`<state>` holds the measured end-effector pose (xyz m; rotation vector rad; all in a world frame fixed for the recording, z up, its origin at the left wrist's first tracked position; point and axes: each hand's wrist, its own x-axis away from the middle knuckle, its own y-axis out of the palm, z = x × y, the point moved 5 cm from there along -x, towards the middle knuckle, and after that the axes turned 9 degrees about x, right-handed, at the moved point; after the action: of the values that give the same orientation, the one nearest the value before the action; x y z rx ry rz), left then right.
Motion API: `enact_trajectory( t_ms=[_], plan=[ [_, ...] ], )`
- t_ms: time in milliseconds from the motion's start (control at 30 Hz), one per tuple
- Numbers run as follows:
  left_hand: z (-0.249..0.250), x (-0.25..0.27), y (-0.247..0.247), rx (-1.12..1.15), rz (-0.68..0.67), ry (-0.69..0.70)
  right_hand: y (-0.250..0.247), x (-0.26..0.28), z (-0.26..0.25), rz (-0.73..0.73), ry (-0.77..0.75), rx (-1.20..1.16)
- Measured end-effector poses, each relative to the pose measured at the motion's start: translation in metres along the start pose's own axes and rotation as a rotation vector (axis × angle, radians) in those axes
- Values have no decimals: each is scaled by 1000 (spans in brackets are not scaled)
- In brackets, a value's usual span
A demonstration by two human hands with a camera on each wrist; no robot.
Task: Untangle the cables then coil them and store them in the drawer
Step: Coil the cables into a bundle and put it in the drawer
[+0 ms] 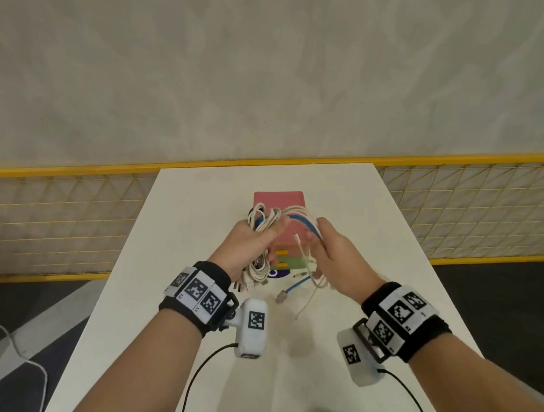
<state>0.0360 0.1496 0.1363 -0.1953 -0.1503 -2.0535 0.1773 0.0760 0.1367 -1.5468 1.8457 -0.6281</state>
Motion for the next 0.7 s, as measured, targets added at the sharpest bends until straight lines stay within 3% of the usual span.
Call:
enact_trajectory(
  t_ms=[167, 300, 400, 500, 600, 700],
  plan=[
    [-4, 8, 14, -55, -14, -45, 16, -1, -16, -2, -94, 301],
    [-12, 10, 27, 180, 3, -123, 20, 1, -23, -106, -136, 497],
    [-13, 13, 26, 321, 160, -136, 21, 7, -32, -104, -190, 445],
    [-6, 8, 9, 407, 303, -28, 21, 18, -30, -38, -218, 349],
    [11, 2, -12, 530, 358, 66, 28, 33, -12, -39, -154, 189],
    [26, 1, -21, 592, 345, 141, 45, 35, 19, -167, -86, 257]
  ],
)
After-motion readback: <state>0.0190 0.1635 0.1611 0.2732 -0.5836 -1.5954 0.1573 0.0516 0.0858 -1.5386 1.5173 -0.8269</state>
